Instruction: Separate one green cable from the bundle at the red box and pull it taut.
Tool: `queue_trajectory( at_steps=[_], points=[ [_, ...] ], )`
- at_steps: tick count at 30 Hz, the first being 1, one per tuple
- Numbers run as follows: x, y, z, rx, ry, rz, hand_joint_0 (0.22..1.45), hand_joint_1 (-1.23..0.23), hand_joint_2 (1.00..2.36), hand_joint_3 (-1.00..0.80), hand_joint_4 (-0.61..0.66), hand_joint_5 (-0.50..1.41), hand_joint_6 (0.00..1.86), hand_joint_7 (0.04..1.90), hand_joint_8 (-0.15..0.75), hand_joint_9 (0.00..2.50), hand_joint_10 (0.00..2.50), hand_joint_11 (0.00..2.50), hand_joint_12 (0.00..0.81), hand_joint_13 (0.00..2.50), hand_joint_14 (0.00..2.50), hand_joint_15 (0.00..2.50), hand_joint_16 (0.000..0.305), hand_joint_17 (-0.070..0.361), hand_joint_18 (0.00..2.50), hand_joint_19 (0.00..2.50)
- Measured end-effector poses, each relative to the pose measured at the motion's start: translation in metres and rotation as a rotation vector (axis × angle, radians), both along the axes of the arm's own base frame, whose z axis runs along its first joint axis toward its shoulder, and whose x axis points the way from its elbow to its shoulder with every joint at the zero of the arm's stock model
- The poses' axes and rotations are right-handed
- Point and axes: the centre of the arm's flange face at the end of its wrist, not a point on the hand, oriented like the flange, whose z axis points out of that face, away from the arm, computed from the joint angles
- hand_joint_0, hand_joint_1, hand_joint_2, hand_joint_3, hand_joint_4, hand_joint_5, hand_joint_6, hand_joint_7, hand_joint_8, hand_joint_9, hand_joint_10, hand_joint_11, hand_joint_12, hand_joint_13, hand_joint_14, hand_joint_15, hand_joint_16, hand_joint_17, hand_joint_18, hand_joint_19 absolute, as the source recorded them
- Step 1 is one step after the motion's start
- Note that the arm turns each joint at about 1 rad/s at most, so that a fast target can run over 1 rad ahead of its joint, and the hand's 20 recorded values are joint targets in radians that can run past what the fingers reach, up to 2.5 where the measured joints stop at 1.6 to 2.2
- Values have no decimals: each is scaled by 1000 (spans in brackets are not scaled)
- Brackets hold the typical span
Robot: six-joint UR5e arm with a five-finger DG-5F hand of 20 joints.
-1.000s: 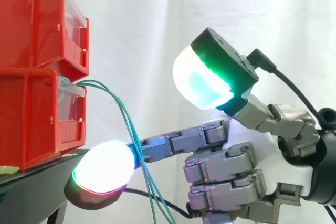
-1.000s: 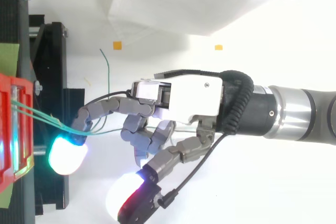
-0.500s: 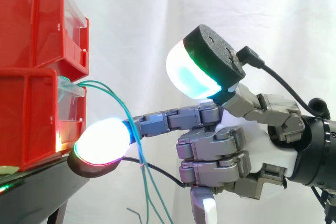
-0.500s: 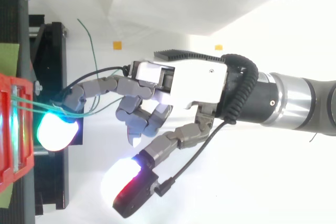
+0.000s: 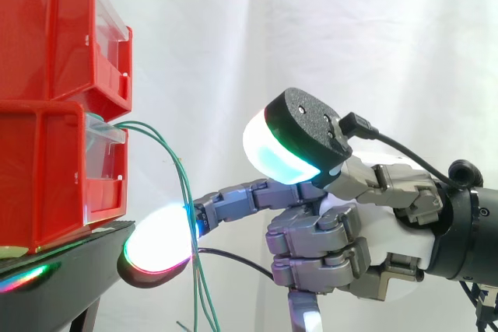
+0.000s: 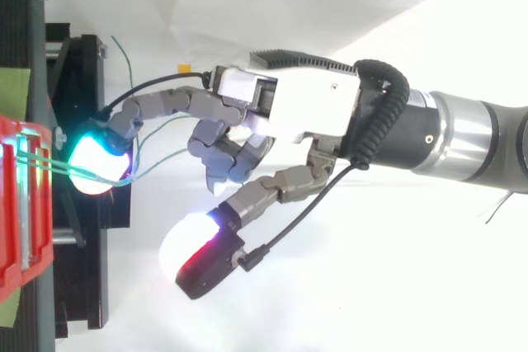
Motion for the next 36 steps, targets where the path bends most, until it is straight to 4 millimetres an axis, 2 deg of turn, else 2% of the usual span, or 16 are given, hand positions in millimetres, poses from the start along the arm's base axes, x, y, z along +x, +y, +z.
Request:
queue_trajectory(
  at_steps=[19,36],
  points=[
    [-9,-10,-10,-14,87,55,432,-726,1000,-500,332,-168,503,770,409,1415,2500,1735,550,1442,2500,1551,77,173,1873,176],
    [-5,-9,-5,137,34,79,441,-735,1000,-500,340,-163,503,783,407,1412,2500,1710,550,1439,2500,1545,75,169,1856,189]
  ],
)
